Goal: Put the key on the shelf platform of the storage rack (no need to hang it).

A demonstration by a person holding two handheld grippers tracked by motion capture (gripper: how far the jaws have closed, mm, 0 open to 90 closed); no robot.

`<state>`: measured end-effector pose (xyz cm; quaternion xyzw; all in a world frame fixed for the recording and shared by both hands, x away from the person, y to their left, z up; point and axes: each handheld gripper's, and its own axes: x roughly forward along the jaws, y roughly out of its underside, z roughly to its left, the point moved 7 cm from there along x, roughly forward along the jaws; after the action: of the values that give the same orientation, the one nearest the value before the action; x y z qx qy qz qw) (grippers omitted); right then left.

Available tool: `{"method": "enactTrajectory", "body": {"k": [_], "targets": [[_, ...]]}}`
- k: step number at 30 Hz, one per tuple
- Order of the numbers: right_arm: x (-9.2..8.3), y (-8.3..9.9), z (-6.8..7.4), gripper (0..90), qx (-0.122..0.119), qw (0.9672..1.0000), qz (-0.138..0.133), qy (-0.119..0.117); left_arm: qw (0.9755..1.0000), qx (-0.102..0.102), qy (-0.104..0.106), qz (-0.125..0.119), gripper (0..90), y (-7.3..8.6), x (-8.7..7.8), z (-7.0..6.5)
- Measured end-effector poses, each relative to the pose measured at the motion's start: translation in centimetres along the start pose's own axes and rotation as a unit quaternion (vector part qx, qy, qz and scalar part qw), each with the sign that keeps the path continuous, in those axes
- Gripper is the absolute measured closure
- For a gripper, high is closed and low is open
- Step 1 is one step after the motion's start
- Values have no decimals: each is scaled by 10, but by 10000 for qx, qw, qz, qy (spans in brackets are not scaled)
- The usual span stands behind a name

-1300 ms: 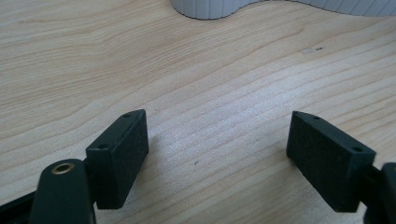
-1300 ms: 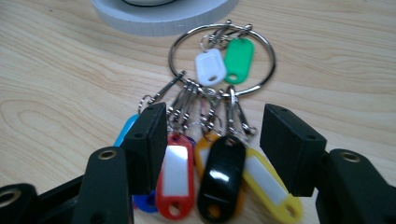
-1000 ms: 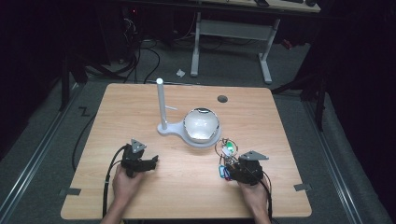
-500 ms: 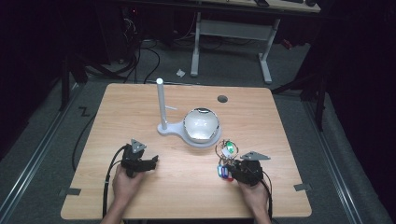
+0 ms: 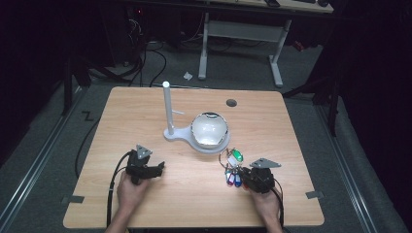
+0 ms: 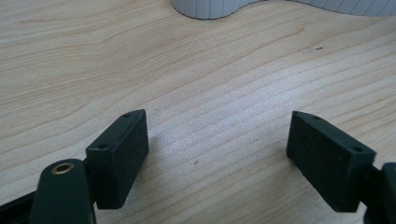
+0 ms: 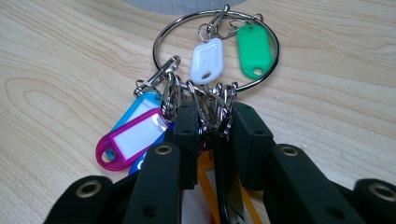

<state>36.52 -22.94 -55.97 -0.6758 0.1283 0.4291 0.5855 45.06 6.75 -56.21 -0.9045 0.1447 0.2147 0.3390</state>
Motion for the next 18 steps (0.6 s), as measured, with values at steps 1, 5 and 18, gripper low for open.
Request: {"method": "enactTrajectory", "body": {"k": [1, 5, 18], "targets": [[0, 0, 0, 741, -14, 10000, -1, 10, 10000, 0, 0, 0, 212, 0, 0, 0], [-4, -1, 0, 815, -60, 9999, -90, 3, 10000, 22, 15, 12, 212, 0, 0, 0], [-12, -3, -4, 828, -103, 9997, -220, 9, 10000, 26, 19, 14, 212, 0, -1, 0]]}}
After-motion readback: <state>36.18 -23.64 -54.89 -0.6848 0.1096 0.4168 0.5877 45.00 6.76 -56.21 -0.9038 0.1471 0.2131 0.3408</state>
